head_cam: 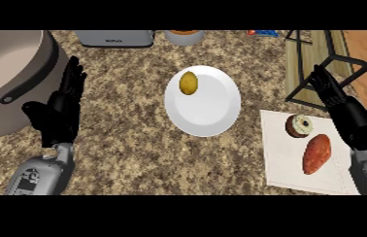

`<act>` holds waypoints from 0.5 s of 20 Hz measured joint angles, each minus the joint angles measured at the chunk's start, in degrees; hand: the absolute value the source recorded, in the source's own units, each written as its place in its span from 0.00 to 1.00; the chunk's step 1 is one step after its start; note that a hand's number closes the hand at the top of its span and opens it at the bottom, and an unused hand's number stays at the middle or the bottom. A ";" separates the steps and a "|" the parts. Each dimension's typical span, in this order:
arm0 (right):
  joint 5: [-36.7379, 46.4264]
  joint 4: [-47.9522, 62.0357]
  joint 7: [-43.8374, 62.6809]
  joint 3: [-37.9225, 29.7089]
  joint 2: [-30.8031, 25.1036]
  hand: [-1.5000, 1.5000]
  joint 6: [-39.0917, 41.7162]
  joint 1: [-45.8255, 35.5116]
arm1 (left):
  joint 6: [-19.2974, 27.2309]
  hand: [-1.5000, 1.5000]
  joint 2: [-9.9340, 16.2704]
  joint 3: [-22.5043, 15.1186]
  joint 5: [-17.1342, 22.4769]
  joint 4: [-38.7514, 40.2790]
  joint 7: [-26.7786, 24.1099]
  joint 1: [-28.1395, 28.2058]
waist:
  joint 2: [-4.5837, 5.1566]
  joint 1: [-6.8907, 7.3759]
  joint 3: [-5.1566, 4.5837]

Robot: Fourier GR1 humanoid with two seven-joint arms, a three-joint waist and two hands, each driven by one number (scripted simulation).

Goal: Pick the sweet potato from the placemat and place it in the tiered shelf

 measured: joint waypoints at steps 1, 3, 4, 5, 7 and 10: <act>-0.20 -0.02 0.33 -1.13 -0.07 0.00 -0.86 0.03 | -0.27 0.50 0.19 -0.09 -0.05 -0.92 0.31 0.30 | 0.45 -0.03 0.16; -1.78 0.13 1.53 -4.76 -0.37 0.00 -3.52 2.04 | -1.01 0.50 0.45 -0.75 -0.34 -1.33 -0.09 1.07 | 1.00 -0.92 0.36; -2.75 0.52 2.47 -6.96 -0.39 0.00 -5.38 3.25 | -1.58 0.50 0.66 -1.23 -0.49 -1.40 -0.54 1.71 | 1.13 -1.59 0.41; -3.98 1.22 3.62 -9.64 -0.49 0.00 -7.51 3.89 | -2.24 0.50 0.84 -1.76 -0.57 -1.27 -0.77 2.15 | 1.29 -2.29 0.46; -8.74 1.82 4.11 -14.81 2.34 1.00 -11.00 4.06 | -3.19 0.50 1.12 -2.51 -0.64 -0.62 -0.87 3.05 | 0.83 -4.41 1.10; -7.17 5.42 5.03 -18.40 2.00 1.00 -17.25 7.92 | -4.01 0.50 1.16 -3.21 -0.52 -0.45 -0.93 3.61 | 2.07 -6.34 0.83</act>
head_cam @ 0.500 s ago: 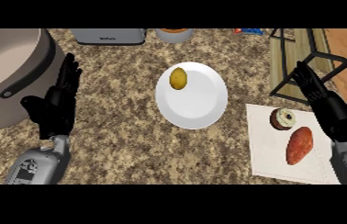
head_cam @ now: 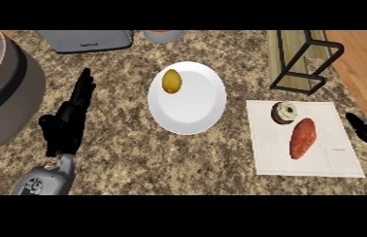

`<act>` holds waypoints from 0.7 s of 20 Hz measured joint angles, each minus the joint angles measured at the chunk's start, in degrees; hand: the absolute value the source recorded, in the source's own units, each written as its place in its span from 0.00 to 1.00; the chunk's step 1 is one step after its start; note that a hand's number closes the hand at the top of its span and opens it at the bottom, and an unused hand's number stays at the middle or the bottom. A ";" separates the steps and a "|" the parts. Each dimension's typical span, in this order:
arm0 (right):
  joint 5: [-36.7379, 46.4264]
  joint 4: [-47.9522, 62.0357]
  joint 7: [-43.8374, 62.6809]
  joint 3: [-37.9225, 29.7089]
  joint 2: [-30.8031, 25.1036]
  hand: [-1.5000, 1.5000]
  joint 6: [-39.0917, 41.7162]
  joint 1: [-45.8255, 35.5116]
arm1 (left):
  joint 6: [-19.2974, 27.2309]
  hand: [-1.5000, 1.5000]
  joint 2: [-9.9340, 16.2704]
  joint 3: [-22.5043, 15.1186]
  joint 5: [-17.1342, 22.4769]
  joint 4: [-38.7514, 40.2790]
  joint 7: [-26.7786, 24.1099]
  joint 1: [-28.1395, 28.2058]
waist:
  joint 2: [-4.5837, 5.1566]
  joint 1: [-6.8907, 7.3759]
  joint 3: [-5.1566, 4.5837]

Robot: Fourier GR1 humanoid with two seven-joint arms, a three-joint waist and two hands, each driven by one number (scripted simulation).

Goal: Pick the sweet potato from the placemat and place it in the tiered shelf

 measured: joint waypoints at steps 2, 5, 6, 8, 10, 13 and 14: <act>3.80 3.45 0.17 -2.47 -0.57 0.00 -7.54 3.62 | -0.78 0.50 -0.08 -0.74 0.04 0.21 -0.53 0.56 | 0.64 0.05 -0.17; 5.47 4.86 -2.48 -7.33 3.16 0.00 -19.10 6.40 | -2.59 0.50 -0.21 -1.89 0.39 1.00 -1.81 1.33 | 0.51 1.16 -0.18; 5.41 4.44 -4.49 -8.83 5.15 0.00 -22.07 7.17 | -3.06 0.50 -0.38 -2.19 0.42 1.45 -2.54 1.49 | 0.43 1.55 -0.17; 4.47 2.42 -9.09 -11.58 9.11 0.00 -25.66 8.94 | -4.26 0.50 -0.65 -2.40 0.78 2.78 -3.84 1.40 | 0.29 2.37 -0.14; 2.51 -0.51 -14.18 -13.70 13.12 0.00 -25.70 11.28 | -5.65 0.50 -0.73 -2.09 1.43 3.76 -4.20 0.49 | 0.20 3.15 -0.13; 1.36 -5.73 -13.96 -12.91 14.13 0.00 -21.67 15.90 | -6.62 0.50 -1.84 -2.16 0.98 6.47 -5.94 -0.93 | 0.19 4.12 -0.14; 2.12 -7.14 -12.46 -11.62 13.66 0.00 -21.01 17.07 | -6.66 0.50 -2.29 -2.51 0.68 6.74 -6.30 -0.95 | 0.20 4.44 -0.17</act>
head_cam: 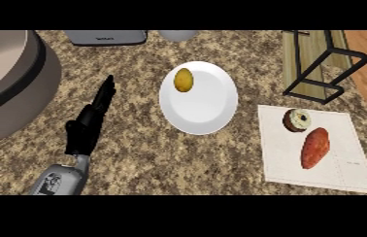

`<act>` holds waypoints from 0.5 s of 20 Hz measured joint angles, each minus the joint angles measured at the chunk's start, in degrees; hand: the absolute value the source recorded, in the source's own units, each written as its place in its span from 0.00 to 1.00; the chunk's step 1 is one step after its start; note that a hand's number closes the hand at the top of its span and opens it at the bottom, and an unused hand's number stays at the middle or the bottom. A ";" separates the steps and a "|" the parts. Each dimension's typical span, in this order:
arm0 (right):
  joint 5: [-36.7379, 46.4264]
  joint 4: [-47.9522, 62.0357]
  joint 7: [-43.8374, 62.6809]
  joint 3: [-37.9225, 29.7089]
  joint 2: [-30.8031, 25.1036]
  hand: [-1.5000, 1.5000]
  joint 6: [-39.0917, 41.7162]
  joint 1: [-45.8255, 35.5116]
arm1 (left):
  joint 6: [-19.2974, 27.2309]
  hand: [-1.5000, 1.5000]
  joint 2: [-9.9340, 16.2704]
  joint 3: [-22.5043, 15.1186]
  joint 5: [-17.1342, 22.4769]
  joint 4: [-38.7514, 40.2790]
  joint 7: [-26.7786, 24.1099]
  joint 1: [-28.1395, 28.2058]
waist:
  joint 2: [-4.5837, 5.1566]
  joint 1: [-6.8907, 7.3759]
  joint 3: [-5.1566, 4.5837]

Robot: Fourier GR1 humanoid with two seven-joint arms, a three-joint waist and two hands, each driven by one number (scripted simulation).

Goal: Pick the sweet potato from the placemat and place it in the tiered shelf

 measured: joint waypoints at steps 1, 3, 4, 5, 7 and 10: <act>0.78 -1.28 1.58 1.36 -0.52 0.00 0.85 1.34 | 0.06 0.50 -0.29 -0.24 -0.24 -0.10 0.23 -0.05 | 0.00 0.28 -0.01; 3.24 -4.57 6.22 4.13 -2.67 0.00 1.26 3.81 | -0.68 0.50 -0.25 0.08 0.02 0.48 -0.24 -0.31 | 0.06 0.71 -0.04; 4.44 -5.98 8.55 5.32 -3.72 0.00 1.30 4.57 | -1.16 0.50 -0.17 0.26 0.18 0.71 -0.48 -0.23 | 0.07 0.91 -0.05; 5.53 -8.12 11.88 6.43 -5.32 0.00 1.24 5.19 | -1.49 0.50 -0.05 0.49 0.28 0.84 -0.14 -0.85 | 0.10 1.05 -0.06; 8.01 -11.95 18.42 8.45 -8.24 0.00 0.77 6.15 | -1.75 0.50 -0.24 0.59 0.04 1.43 -0.47 -1.13 | 0.13 1.30 -0.09; 11.35 -17.80 29.17 10.87 -13.31 0.00 0.90 7.65 | -1.92 0.50 -0.76 0.51 -0.35 2.14 -0.69 -1.58 | 0.18 1.54 -0.13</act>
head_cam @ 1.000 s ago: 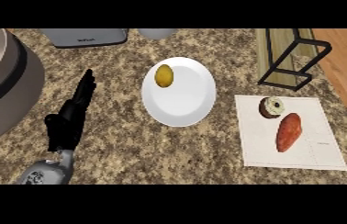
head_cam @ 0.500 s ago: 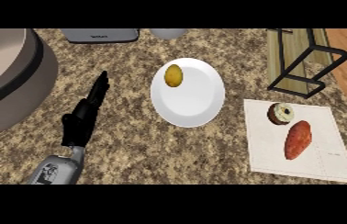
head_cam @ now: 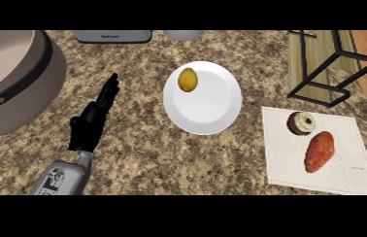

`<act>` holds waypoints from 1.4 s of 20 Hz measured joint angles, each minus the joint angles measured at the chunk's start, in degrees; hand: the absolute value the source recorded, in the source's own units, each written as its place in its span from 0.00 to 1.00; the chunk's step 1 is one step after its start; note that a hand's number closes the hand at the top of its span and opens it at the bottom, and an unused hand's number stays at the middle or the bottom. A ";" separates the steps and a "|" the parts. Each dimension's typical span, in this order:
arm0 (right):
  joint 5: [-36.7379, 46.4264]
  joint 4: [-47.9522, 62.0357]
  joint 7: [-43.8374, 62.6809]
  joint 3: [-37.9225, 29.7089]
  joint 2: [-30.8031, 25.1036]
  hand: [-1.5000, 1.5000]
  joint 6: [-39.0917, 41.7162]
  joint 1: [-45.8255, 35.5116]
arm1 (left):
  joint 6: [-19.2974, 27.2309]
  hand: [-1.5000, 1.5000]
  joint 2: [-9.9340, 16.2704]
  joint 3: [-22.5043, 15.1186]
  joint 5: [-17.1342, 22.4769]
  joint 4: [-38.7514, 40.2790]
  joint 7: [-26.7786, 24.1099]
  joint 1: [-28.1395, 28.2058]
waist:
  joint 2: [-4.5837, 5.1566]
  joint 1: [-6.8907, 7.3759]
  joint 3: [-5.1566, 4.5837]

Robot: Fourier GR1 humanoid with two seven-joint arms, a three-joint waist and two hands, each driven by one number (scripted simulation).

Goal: Pick the sweet potato from the placemat and place it in the tiered shelf

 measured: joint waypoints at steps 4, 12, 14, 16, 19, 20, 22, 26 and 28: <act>2.52 -5.97 13.02 2.50 -7.75 0.00 4.23 2.25 | -0.26 0.50 -0.32 -0.03 -0.08 -0.18 0.42 -0.18 | 0.01 0.32 -0.05; 7.20 -14.37 38.14 7.98 -20.68 0.00 13.36 0.50 | -1.05 0.50 -0.50 0.17 -0.80 0.69 -0.35 -0.42 | 0.08 0.82 0.00; 9.49 -16.74 43.00 10.23 -21.22 0.00 14.22 -1.09 | -1.49 0.50 -0.61 0.55 -0.63 0.56 -0.59 0.15 | 0.03 0.75 0.04; 10.59 -17.05 46.38 11.30 -21.43 0.00 15.73 -4.26 | -1.71 0.50 -0.96 0.85 -1.00 0.80 -0.31 -0.29 | 0.00 0.66 0.08; 13.30 -16.82 48.51 12.95 -20.11 0.00 17.08 -7.87 | -1.70 0.50 -1.41 1.07 -1.91 -0.01 -1.18 1.24 | -0.06 0.59 0.11; 14.42 -16.47 49.10 13.74 -19.48 0.00 17.41 -9.43 | -1.81 0.50 -1.86 1.27 -2.02 0.74 -1.74 1.13 | -0.05 0.56 0.12; 17.03 -16.53 50.25 15.33 -18.02 0.00 17.88 -11.28 | -1.65 0.50 -2.38 1.11 -2.57 -0.16 -1.01 1.45 | -0.07 0.54 0.13; 21.00 -17.62 51.78 16.50 -16.19 0.00 19.17 -12.23 | -2.20 0.50 -2.84 2.05 -2.64 0.00 0.00 0.68 | -0.11 0.27 0.13; 23.00 -16.78 52.31 16.97 -14.95 0.00 19.61 -13.57 | -2.65 0.50 -2.96 2.55 -2.67 0.46 0.20 0.07 | -0.10 0.28 0.15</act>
